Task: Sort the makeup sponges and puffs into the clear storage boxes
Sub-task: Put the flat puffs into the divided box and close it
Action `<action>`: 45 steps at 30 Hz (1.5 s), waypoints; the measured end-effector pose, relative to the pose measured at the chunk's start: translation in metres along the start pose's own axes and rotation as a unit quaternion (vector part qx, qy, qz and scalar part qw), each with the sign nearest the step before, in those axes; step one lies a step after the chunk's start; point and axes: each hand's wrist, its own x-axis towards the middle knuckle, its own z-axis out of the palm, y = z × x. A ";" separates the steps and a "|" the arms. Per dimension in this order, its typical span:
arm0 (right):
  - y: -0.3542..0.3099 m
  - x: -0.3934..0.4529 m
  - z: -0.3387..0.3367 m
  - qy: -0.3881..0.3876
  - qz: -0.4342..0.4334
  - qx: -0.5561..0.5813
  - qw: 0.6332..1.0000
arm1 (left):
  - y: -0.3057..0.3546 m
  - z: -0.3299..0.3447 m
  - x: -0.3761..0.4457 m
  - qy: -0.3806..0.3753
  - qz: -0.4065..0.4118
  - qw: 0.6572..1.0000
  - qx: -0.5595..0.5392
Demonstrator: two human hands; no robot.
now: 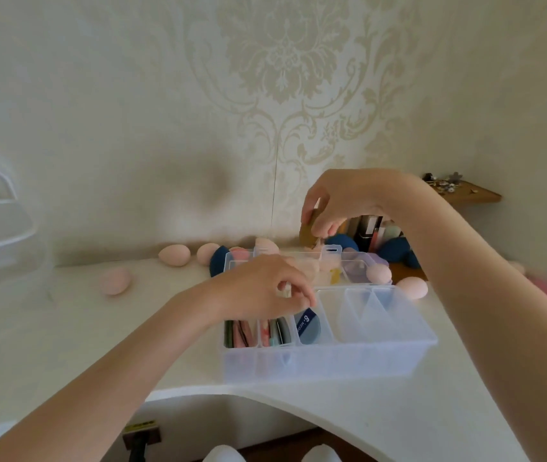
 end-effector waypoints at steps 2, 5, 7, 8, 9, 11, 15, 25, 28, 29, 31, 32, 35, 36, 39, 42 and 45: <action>-0.007 -0.018 0.005 -0.057 -0.011 -0.014 0.998 | 0.001 0.007 0.001 -0.026 -0.017 0.999 0.036; -0.010 -0.027 0.014 -0.112 -0.004 -0.015 0.994 | -0.001 0.011 0.001 -0.045 -0.033 0.997 0.052; -0.011 -0.028 0.019 -0.140 0.000 -0.029 0.990 | -0.003 0.012 0.000 -0.029 -0.034 0.998 0.034; -0.012 -0.027 0.022 -0.152 0.000 -0.044 0.987 | -0.003 0.012 0.000 -0.019 -0.029 0.999 0.032; -0.013 -0.027 0.027 -0.162 0.000 -0.057 0.985 | -0.004 0.012 -0.001 -0.011 -0.024 0.999 0.032; -0.014 -0.025 0.038 -0.168 -0.003 -0.080 0.983 | -0.004 0.012 -0.002 -0.005 -0.016 0.999 0.029; -0.011 -0.027 0.060 -0.154 -0.016 -0.093 0.984 | -0.009 0.013 -0.005 -0.006 -0.011 0.999 0.034; -0.009 -0.032 0.093 -0.101 -0.024 -0.105 0.989 | -0.010 0.011 -0.007 0.014 -0.008 1.000 0.004; -0.011 -0.043 0.076 -0.082 -0.025 -0.093 0.992 | -0.017 0.004 -0.009 0.039 -0.010 0.997 -0.063; -0.010 -0.045 0.066 -0.063 -0.032 -0.086 0.994 | -0.020 0.000 -0.008 0.066 -0.005 0.994 -0.085; -0.008 -0.036 0.047 0.000 -0.035 -0.036 0.999 | -0.025 -0.008 -0.006 0.121 -0.005 0.986 -0.111; -0.005 -0.023 0.040 0.042 -0.025 -0.011 0.999 | -0.028 -0.012 -0.003 0.135 -0.018 0.985 -0.105; 0.004 0.024 0.040 0.100 0.030 0.023 0.994 | -0.037 -0.016 0.001 0.103 -0.069 0.991 -0.052; 0.006 0.037 0.046 0.083 0.050 0.039 0.995 | -0.040 -0.015 0.002 0.081 -0.077 0.993 -0.034; 0.013 0.066 0.066 -0.021 0.094 0.043 0.994 | -0.046 -0.014 0.000 0.011 -0.067 0.998 -0.014; 0.012 0.075 0.074 -0.072 0.108 0.019 0.991 | -0.049 -0.017 -0.004 -0.027 -0.056 0.998 -0.026; 0.001 0.071 0.074 -0.113 0.117 -0.006 0.987 | -0.050 -0.018 -0.007 -0.047 -0.056 0.997 -0.034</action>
